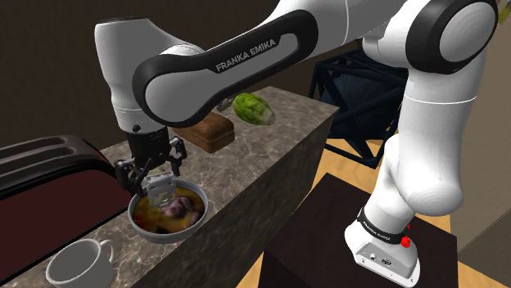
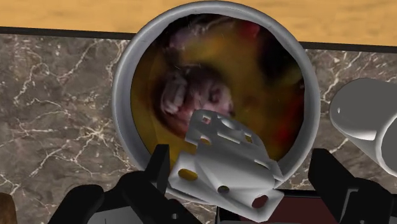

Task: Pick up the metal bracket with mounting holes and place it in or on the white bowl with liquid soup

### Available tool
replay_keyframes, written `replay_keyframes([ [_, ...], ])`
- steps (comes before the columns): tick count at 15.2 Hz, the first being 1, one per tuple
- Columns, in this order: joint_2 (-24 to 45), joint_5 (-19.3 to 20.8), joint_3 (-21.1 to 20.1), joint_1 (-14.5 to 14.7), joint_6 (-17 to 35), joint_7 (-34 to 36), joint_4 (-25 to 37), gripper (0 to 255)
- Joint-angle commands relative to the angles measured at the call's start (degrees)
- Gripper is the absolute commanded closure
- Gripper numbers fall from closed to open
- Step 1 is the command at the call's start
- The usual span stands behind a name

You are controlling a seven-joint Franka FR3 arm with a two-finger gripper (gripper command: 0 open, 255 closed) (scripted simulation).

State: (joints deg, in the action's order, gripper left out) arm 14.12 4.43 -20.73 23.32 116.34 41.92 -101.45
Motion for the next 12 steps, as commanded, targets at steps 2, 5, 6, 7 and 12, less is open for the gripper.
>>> replay_keyframes([
  [2, -0.6, -0.3, -0.1, -0.1, -1.7, -0.2, 1.2, 0],
  [5, -1.9, -0.8, -0.2, -0.2, -6.7, -0.6, 5.0, 0],
  [6, -1.9, -0.8, -0.2, -0.2, -6.7, -0.6, 5.0, 0],
  [7, -1.9, -0.8, -0.2, -0.2, -6.7, -0.6, 4.9, 0],
  [12, -1.9, -0.8, -0.2, -0.2, -6.7, -0.6, 5.0, 0],
])
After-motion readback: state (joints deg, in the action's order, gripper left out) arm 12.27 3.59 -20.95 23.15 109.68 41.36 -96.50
